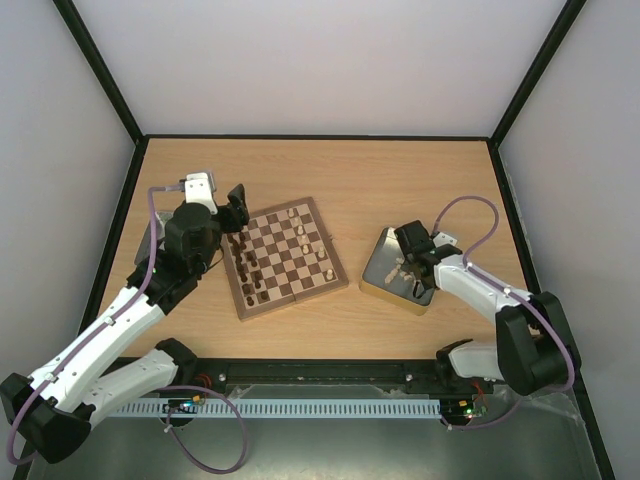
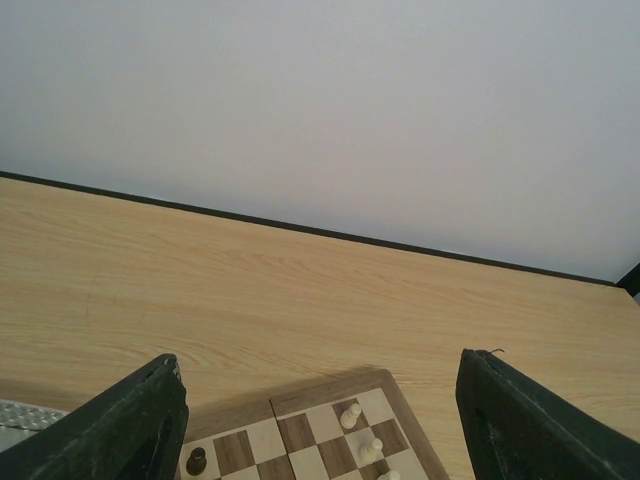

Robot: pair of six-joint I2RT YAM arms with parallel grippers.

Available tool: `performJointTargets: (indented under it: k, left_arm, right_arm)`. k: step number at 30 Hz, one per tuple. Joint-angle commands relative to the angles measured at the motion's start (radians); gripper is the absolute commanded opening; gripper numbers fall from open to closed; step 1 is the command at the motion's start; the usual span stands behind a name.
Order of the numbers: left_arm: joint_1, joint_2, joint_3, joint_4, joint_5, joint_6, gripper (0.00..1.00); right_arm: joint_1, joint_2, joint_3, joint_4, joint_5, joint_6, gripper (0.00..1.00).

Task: Set up the chess pieces on the board
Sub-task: Pick up the chess piece from the storage box.

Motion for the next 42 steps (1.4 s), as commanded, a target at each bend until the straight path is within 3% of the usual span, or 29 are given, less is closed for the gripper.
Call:
performJointTargets:
  k: [1,13,30,35,42]
  left_arm:
    - [0.007,0.002,-0.014,0.020,-0.001,-0.002,0.75]
    - [0.007,0.001,-0.012,0.020,-0.001,-0.003,0.75]
    - [0.009,-0.001,-0.013,0.020,0.001,-0.005,0.75]
    - [0.008,-0.001,-0.012,0.020,0.000,-0.007,0.75]
    - [0.009,0.001,-0.015,0.025,-0.004,-0.007,0.75]
  right_arm:
    - [-0.007,0.019,-0.027,0.017,0.017,0.033,0.31]
    - [-0.007,-0.004,-0.032,0.046,0.012,0.059,0.16]
    - [-0.007,-0.105,0.065,-0.014,0.011,0.029,0.13]
    - [-0.004,-0.120,0.104,0.006,-0.075,-0.003,0.13]
    - [0.110,-0.073,0.212,0.063,-0.159,-0.038,0.13]
